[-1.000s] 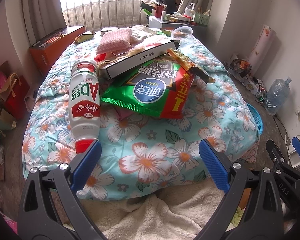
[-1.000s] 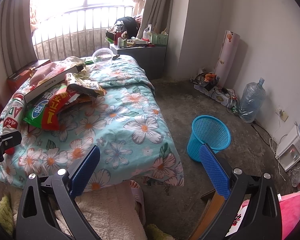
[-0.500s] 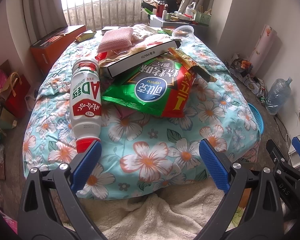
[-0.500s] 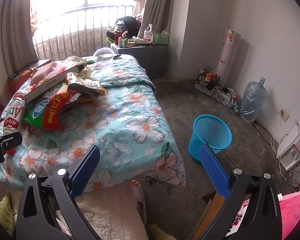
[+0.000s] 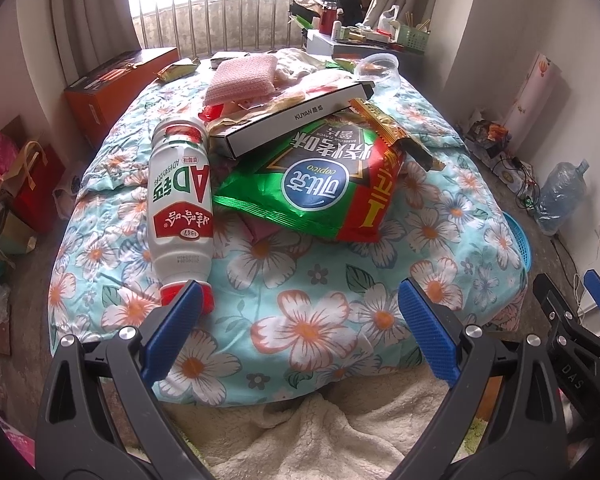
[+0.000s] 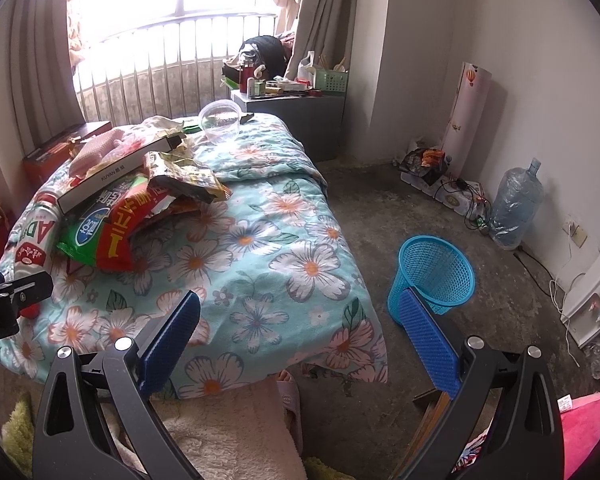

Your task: Collect trash

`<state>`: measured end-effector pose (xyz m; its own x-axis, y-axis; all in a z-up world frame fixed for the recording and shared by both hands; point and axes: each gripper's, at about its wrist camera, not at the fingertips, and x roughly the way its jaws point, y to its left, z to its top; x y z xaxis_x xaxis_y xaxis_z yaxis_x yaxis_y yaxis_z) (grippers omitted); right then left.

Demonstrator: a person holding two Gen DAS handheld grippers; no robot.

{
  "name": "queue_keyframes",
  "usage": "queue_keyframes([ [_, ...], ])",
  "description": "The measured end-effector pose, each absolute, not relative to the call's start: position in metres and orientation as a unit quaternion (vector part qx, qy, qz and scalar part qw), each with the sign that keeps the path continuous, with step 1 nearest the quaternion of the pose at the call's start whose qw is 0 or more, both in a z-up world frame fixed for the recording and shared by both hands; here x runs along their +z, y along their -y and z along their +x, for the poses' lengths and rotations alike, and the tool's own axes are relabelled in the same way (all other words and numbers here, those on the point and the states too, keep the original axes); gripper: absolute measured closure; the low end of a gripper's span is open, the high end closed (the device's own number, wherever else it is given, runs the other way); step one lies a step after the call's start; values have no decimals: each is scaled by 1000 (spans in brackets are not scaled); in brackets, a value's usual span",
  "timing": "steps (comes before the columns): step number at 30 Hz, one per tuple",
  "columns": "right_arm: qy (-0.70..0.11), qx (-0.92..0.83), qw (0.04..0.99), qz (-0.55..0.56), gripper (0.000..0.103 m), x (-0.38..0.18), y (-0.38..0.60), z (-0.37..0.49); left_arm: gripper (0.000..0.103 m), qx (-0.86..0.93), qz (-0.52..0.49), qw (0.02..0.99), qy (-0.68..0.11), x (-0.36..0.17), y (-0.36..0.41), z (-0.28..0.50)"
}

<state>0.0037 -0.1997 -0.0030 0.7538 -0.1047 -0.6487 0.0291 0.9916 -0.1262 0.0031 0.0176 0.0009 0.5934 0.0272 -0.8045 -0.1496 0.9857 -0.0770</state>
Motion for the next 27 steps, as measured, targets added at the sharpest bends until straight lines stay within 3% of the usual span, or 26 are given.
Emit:
queue_keyframes([
  [4,-328,-19,943,-54,6,6,188,14,9,36,-99,897,-429,4,-36,6],
  [10,-277,46,959,-49,6,21,163,33,9,1,-130,936,-328,24,-85,2],
  [16,-281,96,955,-19,6,20,147,54,9,14,-130,955,-268,46,-133,17],
  [22,-311,115,943,4,6,13,154,78,9,-24,-166,942,-290,59,-162,69],
  [27,-313,120,941,39,6,17,171,102,9,-74,-190,905,-373,57,-171,153],
])
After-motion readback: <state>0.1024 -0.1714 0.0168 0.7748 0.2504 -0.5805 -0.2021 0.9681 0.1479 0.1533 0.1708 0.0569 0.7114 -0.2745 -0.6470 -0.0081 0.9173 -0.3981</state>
